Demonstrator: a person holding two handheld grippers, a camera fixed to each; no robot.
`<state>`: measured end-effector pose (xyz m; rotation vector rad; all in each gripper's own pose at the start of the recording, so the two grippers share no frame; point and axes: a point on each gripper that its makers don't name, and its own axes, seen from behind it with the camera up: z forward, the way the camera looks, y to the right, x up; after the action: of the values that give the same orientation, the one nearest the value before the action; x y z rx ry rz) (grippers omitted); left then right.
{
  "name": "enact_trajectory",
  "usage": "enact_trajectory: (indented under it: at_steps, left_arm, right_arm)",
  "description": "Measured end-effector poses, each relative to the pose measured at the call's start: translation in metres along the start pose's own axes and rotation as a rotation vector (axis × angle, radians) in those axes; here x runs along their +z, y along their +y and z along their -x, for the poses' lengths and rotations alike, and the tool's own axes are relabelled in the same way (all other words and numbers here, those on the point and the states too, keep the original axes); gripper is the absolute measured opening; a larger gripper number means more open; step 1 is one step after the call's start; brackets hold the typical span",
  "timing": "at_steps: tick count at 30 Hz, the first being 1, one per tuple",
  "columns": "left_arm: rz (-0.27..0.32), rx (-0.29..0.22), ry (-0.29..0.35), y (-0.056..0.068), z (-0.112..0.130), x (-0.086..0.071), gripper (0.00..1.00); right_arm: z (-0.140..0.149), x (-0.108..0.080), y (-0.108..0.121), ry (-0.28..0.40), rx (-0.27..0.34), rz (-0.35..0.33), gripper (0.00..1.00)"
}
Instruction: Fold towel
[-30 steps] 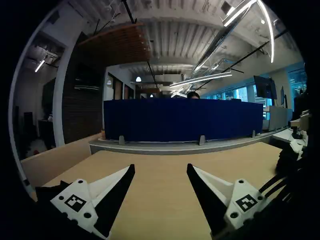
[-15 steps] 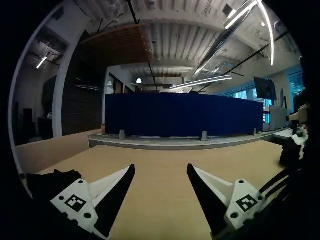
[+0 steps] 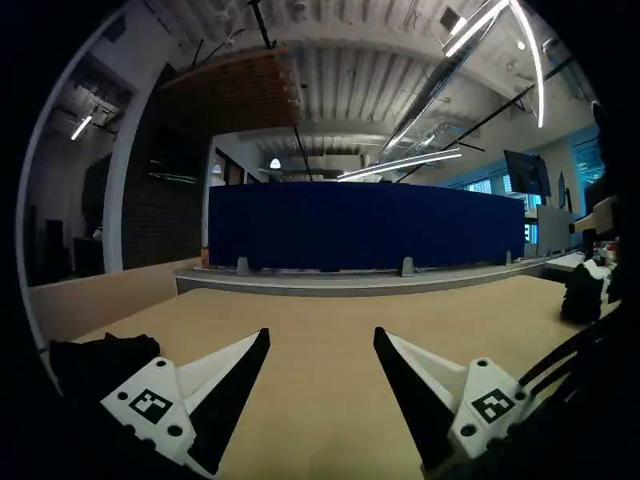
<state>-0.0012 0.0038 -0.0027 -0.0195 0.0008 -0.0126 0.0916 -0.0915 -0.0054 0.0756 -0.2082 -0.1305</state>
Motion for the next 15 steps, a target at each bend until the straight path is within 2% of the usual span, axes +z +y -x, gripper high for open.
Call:
enact_trajectory:
  at_steps: [15]
  left_arm:
    - [-0.022, 0.013, -0.001, -0.0037, -0.0008, 0.0019, 0.97]
  right_arm:
    - [0.0032, 0.0023, -0.0024, -0.011, 0.0, -0.013, 1.0]
